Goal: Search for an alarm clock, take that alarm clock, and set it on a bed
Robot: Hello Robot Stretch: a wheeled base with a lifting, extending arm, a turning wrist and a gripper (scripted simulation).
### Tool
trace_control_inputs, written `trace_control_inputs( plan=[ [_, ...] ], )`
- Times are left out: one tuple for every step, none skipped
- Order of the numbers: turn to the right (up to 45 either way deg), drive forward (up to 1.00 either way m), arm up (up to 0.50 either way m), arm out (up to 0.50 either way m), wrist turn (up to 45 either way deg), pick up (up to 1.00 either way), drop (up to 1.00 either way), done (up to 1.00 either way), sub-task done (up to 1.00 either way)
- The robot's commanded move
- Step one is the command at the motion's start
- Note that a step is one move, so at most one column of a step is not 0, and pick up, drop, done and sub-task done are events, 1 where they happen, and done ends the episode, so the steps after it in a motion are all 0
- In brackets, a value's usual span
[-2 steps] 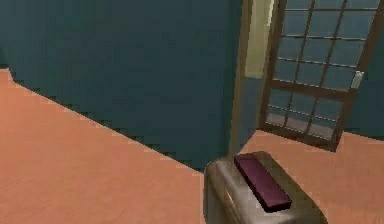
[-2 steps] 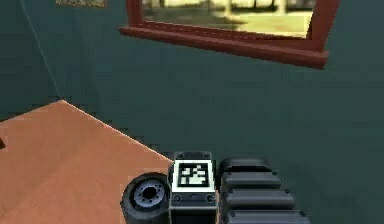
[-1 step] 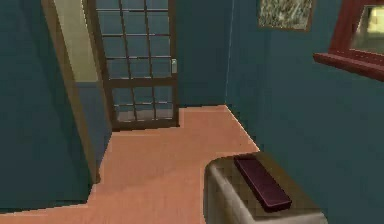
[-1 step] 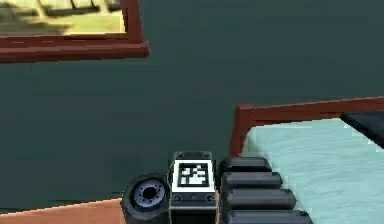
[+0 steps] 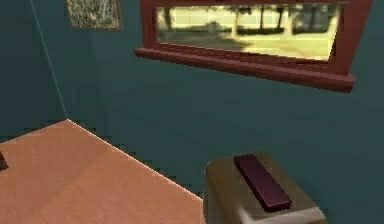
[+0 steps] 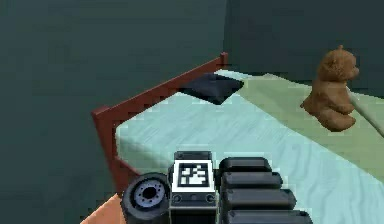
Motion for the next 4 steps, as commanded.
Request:
trace_control_inputs(
  plan=[
    [21.0,0.00,0.00,0.00,0.0,0.00,0.00,0.00,0.00],
    [-45.0,0.00,0.00,0.00,0.0,0.00,0.00,0.00,0.00],
    [-45.0,0.00,0.00,0.00,0.0,0.00,0.00,0.00,0.00],
    [-45.0,0.00,0.00,0.00,0.0,0.00,0.00,0.00,0.00]
  ],
)
